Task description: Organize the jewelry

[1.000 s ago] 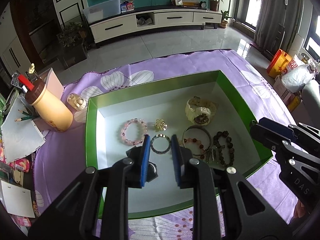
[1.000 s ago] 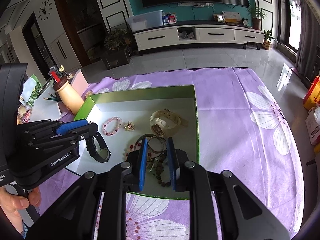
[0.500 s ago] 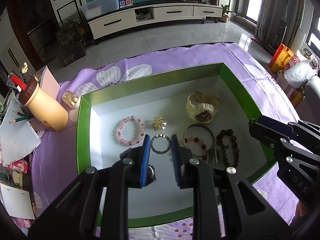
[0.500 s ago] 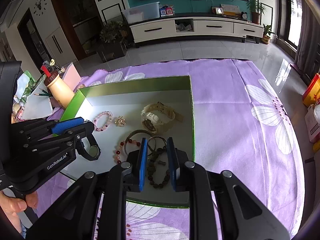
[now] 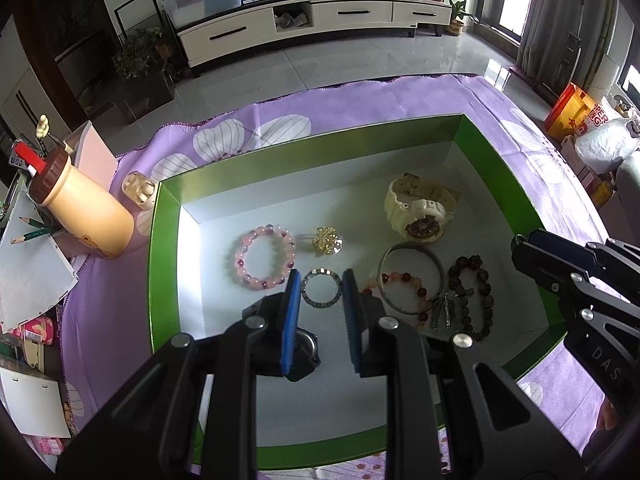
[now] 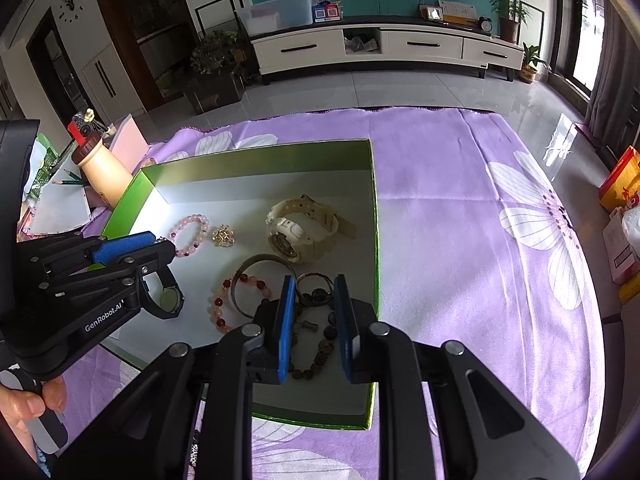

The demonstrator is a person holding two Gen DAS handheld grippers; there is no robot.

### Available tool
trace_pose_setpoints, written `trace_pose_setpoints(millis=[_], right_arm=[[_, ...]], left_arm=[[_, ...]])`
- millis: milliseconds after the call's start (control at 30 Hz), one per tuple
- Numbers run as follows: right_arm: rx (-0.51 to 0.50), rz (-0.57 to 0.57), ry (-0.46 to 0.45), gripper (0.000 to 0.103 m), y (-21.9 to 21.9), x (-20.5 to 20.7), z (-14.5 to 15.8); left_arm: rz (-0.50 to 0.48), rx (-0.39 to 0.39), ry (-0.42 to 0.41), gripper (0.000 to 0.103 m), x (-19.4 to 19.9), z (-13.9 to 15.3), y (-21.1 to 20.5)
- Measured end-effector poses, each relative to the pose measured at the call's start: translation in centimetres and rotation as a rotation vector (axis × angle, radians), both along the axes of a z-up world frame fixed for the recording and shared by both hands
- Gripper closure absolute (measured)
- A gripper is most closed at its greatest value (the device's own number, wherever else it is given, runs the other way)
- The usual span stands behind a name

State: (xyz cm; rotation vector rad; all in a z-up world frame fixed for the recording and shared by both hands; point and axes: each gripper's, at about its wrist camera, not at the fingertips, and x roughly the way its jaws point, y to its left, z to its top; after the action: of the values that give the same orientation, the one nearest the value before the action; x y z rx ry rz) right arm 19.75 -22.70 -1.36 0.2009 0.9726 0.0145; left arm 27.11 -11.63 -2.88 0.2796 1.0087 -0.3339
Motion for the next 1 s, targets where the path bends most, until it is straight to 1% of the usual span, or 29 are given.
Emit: trace_pose_setpoints(millis=[1000], right_arm=[[-0.022,-0.001,0.014,0.084,0.29,0.62,-0.10]], left_arm=[[-0.002,0.032,0.015,0.082,0.54,-0.41,-0.18]])
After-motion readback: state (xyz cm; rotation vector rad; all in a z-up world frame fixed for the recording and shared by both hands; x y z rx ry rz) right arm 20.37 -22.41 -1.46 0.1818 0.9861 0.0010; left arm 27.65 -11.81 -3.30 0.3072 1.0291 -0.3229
